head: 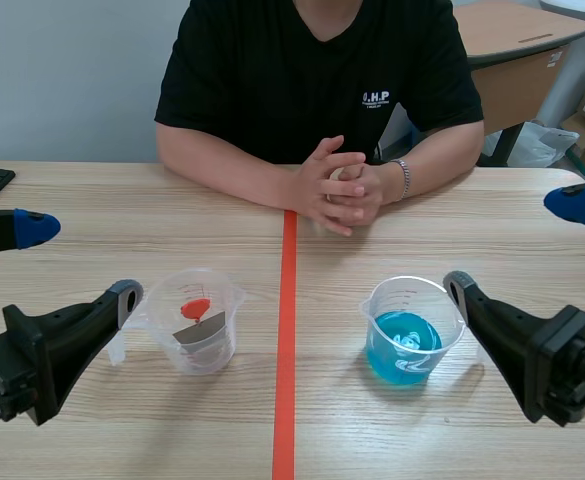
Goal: Do the redox reaction experiment.
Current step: 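Lift the metal plate out of the left beaker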
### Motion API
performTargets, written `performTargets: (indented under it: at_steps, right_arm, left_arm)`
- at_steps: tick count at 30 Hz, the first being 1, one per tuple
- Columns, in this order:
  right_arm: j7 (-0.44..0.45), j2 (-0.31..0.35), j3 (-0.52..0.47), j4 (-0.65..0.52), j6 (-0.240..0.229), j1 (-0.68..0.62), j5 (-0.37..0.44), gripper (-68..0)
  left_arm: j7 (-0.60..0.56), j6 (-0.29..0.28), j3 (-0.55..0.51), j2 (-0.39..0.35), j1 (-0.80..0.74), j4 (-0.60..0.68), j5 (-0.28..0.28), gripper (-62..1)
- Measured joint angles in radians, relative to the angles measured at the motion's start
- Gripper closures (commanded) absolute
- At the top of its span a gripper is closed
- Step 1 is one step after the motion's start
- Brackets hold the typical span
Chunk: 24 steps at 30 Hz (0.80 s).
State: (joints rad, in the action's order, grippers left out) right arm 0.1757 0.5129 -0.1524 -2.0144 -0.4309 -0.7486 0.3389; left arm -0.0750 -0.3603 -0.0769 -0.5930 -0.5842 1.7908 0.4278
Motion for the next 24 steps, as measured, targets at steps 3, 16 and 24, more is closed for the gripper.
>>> performTargets:
  at_steps: [3,16,24]
  right_arm:
    - [-0.005,0.0,0.0,0.0,0.0,0.0,0.0,-67.9]
    - [-0.008,0.0,0.0,0.0,0.0,0.0,0.0,-67.9]
    - [-0.008,0.0,0.0,0.0,0.0,0.0,-0.034,-67.9]
  left_arm:
    - [0.0,0.0,0.0,0.0,0.0,0.0,0.0,-62.3]
    - [0.0,0.0,0.0,0.0,0.0,0.0,0.0,-62.3]
    - [0.0,0.0,0.0,0.0,0.0,0.0,0.0,-62.3]
